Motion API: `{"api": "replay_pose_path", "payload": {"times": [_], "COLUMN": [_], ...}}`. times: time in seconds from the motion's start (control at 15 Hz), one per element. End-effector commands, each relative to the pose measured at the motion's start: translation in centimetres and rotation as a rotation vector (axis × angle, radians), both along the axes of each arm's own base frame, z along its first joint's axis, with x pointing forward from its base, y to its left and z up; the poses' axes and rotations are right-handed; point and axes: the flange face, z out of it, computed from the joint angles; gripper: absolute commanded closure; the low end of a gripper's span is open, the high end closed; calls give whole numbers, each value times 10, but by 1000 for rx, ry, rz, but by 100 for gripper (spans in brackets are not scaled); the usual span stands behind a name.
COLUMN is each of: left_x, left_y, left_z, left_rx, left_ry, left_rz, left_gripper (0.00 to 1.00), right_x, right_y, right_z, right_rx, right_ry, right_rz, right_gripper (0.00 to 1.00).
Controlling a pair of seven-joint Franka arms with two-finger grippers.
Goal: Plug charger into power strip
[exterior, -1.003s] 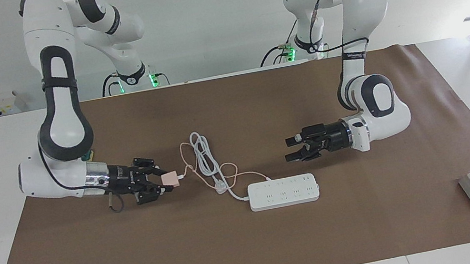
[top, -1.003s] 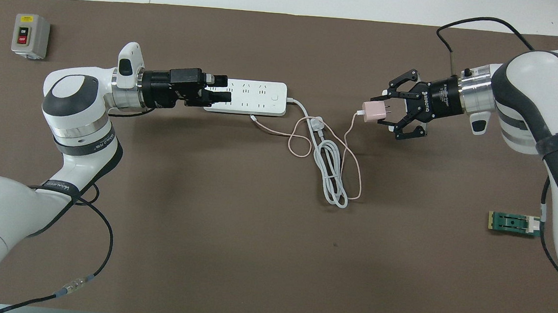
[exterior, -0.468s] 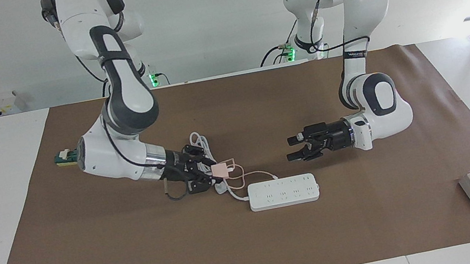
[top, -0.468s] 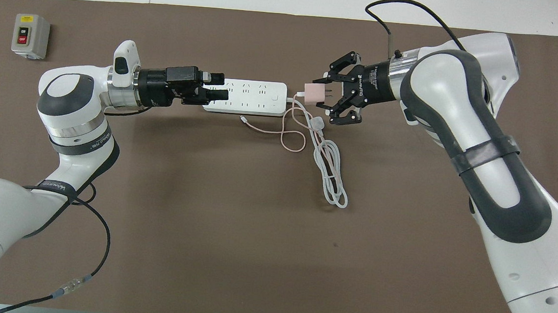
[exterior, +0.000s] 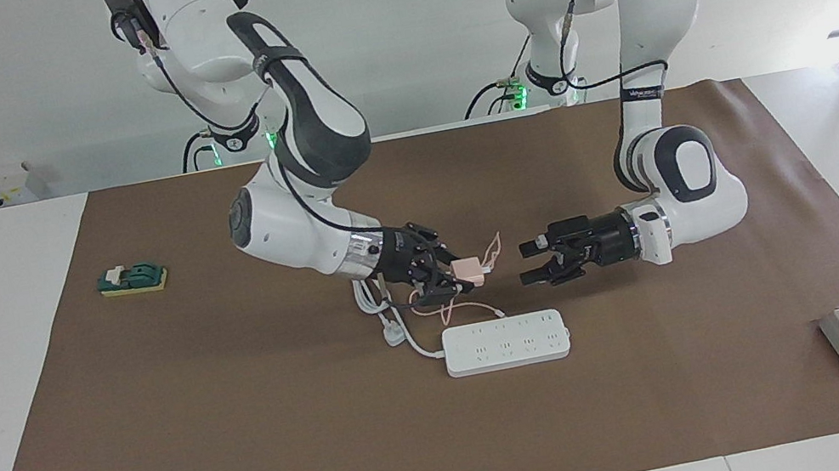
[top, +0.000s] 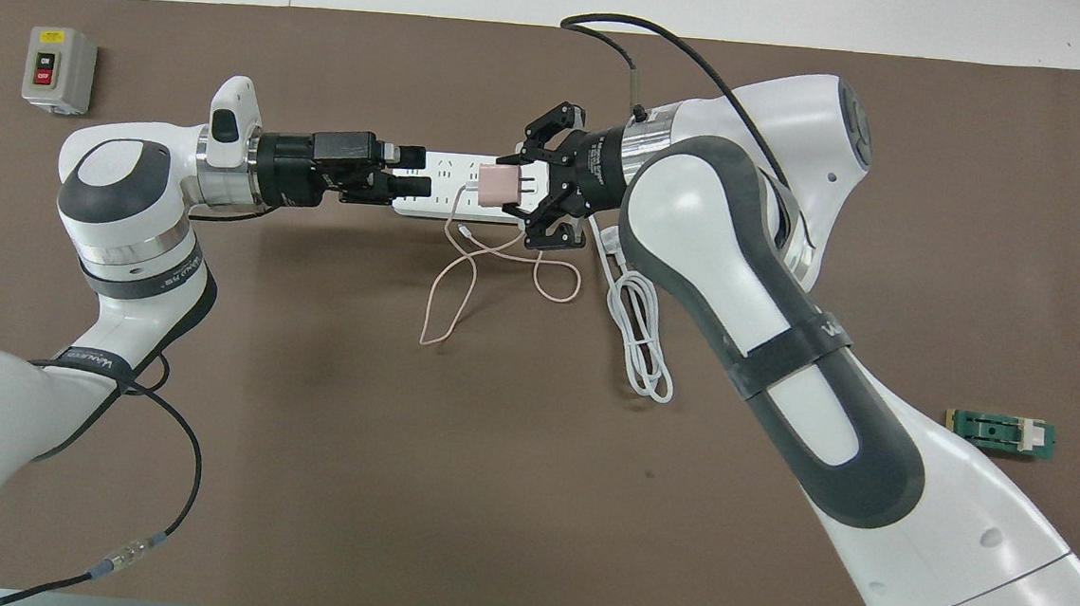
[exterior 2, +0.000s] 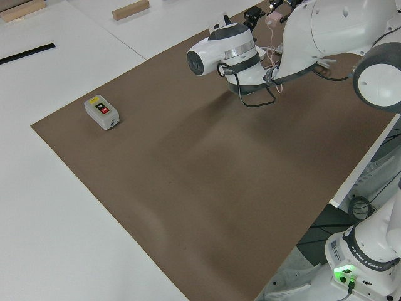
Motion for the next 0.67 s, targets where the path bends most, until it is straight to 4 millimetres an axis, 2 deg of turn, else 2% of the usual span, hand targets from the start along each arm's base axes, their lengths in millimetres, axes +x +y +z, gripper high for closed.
{"api": "replay_pose_path", "payload": {"times": [0.0, 0.6], "left_x": [-5, -7], "left_y": [1, -16], "left_z": [2, -10], "left_rx": [-5, -90], "left_ry": [17, 47], "left_rz": [-19, -28], "left_gripper": [0, 0], "right_x": [6, 13], "right_y": [17, 10], "right_z": [6, -10], "right_rx": [14, 54], "right_ry": [3, 29], "right_rz": [-32, -56], "right_gripper": [100, 100]}}
